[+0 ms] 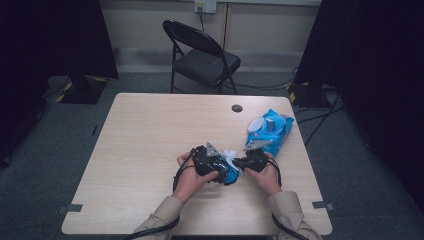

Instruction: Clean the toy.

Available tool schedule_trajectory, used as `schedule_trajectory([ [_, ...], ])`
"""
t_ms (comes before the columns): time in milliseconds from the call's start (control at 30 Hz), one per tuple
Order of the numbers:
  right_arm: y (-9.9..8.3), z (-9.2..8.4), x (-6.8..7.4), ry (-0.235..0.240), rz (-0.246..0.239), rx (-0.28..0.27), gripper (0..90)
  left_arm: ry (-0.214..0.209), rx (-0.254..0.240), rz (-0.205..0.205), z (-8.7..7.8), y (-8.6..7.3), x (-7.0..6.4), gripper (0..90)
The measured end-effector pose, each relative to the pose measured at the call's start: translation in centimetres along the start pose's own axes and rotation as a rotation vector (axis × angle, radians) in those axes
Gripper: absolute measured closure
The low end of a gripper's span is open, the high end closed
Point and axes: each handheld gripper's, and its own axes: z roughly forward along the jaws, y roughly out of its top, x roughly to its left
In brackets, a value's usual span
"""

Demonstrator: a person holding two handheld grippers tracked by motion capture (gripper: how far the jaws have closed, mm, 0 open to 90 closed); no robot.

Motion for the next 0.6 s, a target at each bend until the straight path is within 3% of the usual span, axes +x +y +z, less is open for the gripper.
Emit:
schedule_trajectory([
  [267, -1.0, -1.1, 0.4, -0.020, 0.027, -0.005, 86.4, -0.001, 0.007, 0.003, 0.0, 0.0, 0.0, 0.0],
  [600, -1.7, -2.3, 1.0, -0.042, 0.003, 0.018, 86.3, 0.000, 0.003, 0.004, 0.0, 0.0, 0.0, 0.0],
])
